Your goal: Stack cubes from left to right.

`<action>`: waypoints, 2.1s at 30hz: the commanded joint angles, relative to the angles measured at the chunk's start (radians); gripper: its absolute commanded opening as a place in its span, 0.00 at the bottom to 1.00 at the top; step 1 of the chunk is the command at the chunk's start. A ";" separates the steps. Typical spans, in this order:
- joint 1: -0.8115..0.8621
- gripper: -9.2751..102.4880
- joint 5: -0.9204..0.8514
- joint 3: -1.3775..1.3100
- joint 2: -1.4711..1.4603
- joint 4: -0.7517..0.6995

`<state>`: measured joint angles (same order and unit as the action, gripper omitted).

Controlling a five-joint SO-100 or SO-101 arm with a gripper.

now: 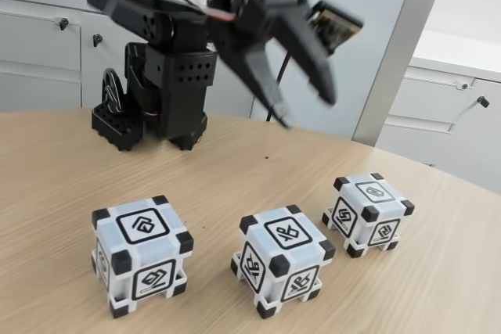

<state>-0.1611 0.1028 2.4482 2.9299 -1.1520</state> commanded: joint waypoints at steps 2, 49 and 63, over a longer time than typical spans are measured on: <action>-0.008 0.31 -0.095 -0.176 -0.199 0.002; -0.388 0.43 0.676 -0.802 -1.247 0.018; -0.388 0.43 0.643 -0.804 -1.350 0.006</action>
<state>-0.5538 0.7563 1.6904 1.5739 -1.1459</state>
